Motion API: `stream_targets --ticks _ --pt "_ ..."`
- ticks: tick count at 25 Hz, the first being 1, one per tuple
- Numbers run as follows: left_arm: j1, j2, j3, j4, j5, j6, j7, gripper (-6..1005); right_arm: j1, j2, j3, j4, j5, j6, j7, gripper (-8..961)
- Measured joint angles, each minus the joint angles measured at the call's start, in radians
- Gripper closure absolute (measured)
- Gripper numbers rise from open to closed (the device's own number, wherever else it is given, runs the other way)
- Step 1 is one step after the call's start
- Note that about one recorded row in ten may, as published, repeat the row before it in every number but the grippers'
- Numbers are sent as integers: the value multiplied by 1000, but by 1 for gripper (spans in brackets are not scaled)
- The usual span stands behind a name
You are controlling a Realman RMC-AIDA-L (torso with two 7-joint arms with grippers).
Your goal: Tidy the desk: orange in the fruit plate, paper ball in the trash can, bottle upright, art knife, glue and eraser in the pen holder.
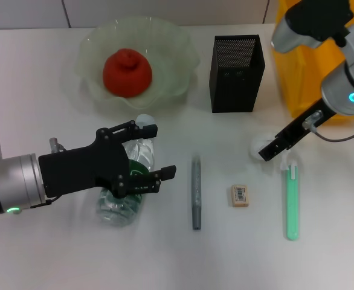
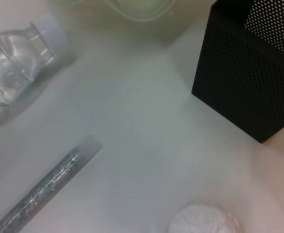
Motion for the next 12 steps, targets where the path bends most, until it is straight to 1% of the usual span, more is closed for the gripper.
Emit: stream_targets --ticks 7,12 --pt "0 0 2 -4 0 -3 13 164 44 1 -16 120 6 77 -8 183" --pt "0 0 -1 -4 0 -3 13 165 37 1 -21 102 21 79 -8 379"
